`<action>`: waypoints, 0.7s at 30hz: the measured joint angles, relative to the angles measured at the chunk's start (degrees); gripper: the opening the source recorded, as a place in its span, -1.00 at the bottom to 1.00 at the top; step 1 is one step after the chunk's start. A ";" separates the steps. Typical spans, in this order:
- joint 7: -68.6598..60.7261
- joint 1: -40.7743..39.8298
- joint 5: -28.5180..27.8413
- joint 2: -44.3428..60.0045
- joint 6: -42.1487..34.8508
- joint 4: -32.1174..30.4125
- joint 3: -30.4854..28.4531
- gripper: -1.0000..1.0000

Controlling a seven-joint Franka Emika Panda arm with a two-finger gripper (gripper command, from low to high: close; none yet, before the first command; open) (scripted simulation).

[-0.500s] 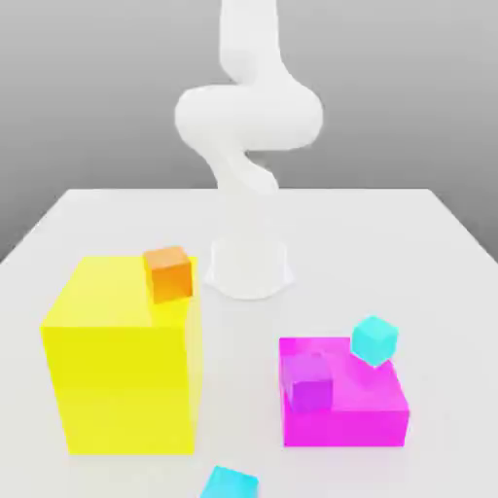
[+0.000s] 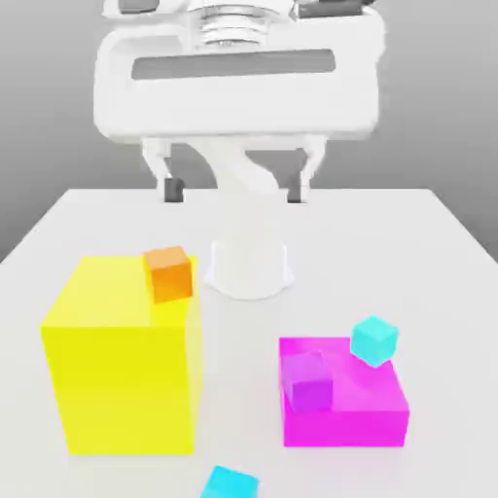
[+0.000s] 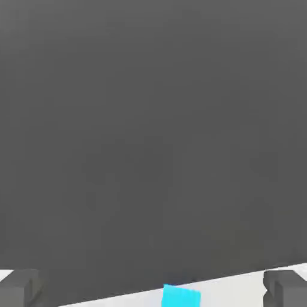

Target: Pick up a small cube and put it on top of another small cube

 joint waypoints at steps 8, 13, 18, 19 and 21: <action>4.65 -0.25 -0.55 16.62 5.18 -0.34 -0.42 0.00; 7.14 -0.11 -0.48 27.00 8.71 -0.45 -0.91 0.00; 7.57 0.02 -0.53 36.84 15.85 1.19 -1.11 -1.00; 7.57 0.02 -0.53 36.84 15.85 1.19 -1.11 -1.00; 7.58 0.02 -0.54 36.84 15.87 1.19 -1.10 -1.00</action>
